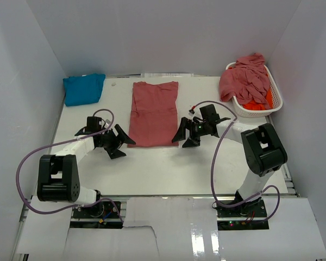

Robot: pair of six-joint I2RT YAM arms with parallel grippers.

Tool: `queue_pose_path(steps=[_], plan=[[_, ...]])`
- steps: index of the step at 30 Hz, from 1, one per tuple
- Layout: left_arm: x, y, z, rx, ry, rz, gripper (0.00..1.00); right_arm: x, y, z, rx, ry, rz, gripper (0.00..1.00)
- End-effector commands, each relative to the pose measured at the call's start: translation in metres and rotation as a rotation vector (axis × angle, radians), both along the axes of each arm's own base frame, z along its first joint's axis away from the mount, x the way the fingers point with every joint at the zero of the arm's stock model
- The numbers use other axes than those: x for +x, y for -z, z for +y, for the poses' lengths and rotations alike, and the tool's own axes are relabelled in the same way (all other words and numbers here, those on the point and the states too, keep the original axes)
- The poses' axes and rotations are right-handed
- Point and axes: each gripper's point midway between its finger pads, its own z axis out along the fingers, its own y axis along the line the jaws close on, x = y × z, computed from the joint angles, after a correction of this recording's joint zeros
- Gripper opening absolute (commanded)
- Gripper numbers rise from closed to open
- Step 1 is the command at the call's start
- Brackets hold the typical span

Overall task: Fold and stack the t-shirts
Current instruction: Grab one side of the 2/3 rectangular tshirt with both arms

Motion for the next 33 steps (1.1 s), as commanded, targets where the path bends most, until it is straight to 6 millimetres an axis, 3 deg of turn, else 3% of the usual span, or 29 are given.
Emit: queue_pose_path(steps=[1, 13, 14, 24, 28, 33], plan=[[0.020, -0.013, 0.008, 0.043, -0.011, -0.091, 0.90, 0.011, 0.010, 0.005, 0.022, 0.043, 0.010, 0.89], [0.036, -0.010, 0.014, 0.061, -0.027, -0.094, 0.89, 0.033, 0.034, 0.008, -0.007, 0.153, 0.031, 0.86], [0.040, -0.010, 0.024, 0.063, -0.063, -0.096, 0.89, 0.034, 0.035, 0.008, -0.008, 0.164, 0.030, 0.84], [0.042, -0.006, 0.037, 0.067, -0.086, -0.089, 0.89, 0.020, 0.049, 0.012, -0.066, 0.235, 0.076, 0.81], [0.044, -0.005, 0.042, 0.067, -0.101, -0.085, 0.89, 0.013, 0.057, 0.013, -0.086, 0.252, 0.115, 0.68], [0.046, -0.003, 0.045, 0.065, -0.106, -0.079, 0.89, 0.008, 0.059, 0.005, -0.137, 0.269, 0.124, 0.67]])
